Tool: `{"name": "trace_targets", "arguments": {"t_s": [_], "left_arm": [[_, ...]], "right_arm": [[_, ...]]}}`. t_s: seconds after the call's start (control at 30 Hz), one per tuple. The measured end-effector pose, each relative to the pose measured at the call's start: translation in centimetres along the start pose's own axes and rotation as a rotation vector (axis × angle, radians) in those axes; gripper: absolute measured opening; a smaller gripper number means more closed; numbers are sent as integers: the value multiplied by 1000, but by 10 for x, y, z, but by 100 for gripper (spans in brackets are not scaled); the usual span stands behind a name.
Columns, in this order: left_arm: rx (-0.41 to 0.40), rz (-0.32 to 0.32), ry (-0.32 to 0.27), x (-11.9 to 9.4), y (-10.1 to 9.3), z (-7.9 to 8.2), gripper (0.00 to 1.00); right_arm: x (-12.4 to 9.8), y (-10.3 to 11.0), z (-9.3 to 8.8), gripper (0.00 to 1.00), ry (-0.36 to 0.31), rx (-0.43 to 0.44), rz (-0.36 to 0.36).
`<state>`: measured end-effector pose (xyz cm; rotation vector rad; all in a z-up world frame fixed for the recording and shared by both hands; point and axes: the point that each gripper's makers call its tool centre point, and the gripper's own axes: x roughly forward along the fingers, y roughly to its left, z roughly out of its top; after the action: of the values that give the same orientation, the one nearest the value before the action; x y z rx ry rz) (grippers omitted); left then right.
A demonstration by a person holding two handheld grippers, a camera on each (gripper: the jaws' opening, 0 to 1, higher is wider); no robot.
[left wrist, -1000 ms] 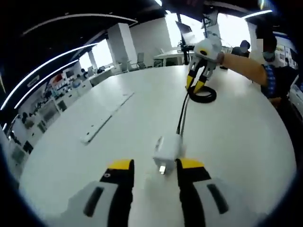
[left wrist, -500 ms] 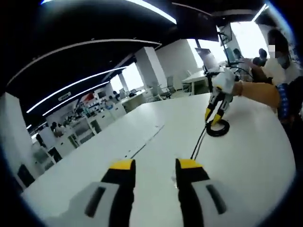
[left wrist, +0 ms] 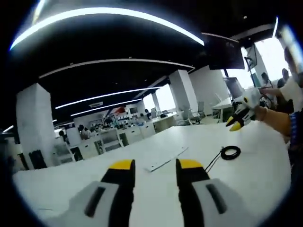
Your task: Plug the desk Type‑C cable into the charger adapter.
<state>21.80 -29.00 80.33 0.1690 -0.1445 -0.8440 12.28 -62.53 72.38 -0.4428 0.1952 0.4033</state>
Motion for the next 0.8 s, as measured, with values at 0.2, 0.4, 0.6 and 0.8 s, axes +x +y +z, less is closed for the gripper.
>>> {"name": "trace_targets", "arguments": {"t_s": [0.2, 0.4, 0.6, 0.8], "left_arm": [[-20, 27, -28, -25, -7, -11, 37], [-13, 132, -74, -51, 0, -20, 37], [22, 221, -97, -73, 0, -30, 39], [-111, 206, -157, -85, -11, -41, 38]], "right_arm": [[-31, 0, 25, 19, -120, -15, -117], [-61, 1, 29, 14, -159, -59, -247], [-84, 4, 18, 13, -193, -38, -357], [-98, 14, 7, 14, -239, -17, -412]]}}
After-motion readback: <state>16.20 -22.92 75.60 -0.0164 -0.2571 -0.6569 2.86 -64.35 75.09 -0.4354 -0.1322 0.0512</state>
